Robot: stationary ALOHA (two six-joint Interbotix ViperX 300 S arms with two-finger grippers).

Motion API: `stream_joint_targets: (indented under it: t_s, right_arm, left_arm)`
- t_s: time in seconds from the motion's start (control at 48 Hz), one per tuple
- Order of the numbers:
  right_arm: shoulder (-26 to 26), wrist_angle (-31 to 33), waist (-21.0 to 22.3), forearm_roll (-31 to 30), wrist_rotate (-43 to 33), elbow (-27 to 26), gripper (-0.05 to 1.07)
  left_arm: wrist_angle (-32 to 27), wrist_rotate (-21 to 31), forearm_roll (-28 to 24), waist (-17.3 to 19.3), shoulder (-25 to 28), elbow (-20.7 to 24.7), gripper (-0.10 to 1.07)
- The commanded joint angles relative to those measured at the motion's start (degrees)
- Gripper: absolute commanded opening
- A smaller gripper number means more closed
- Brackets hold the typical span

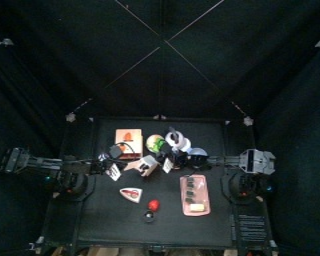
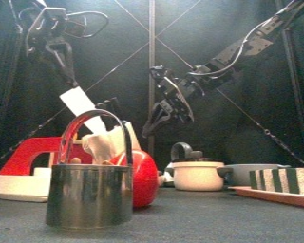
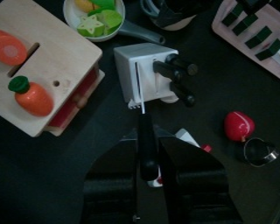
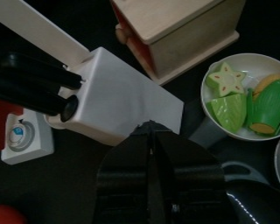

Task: Put cleaver back in holder

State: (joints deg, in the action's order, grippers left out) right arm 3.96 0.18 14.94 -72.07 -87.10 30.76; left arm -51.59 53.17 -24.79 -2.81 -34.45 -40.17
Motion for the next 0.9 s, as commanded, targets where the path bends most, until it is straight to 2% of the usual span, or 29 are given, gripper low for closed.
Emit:
stream_joint_targets:
  t_s: [0.0, 0.5, 0.875]
  right_arm:
    - [-1.1, -0.2, 0.2, -0.1, 0.1, -1.4, 0.25]
    - [-0.4, -0.5, -0.1, -0.1, 0.1, -2.4, 0.25]
    - [2.2, -4.1, -0.3, -0.1, 0.1, -4.5, 0.25]
  left_arm:
    - [0.8, -0.1, -0.3, 0.3, 0.2, 0.6, 0.44]
    - [4.6, 0.0, 0.0, 2.1, 3.3, 0.8, 0.45]
    - [8.0, 0.0, 0.1, 3.9, 5.4, 0.8, 0.45]
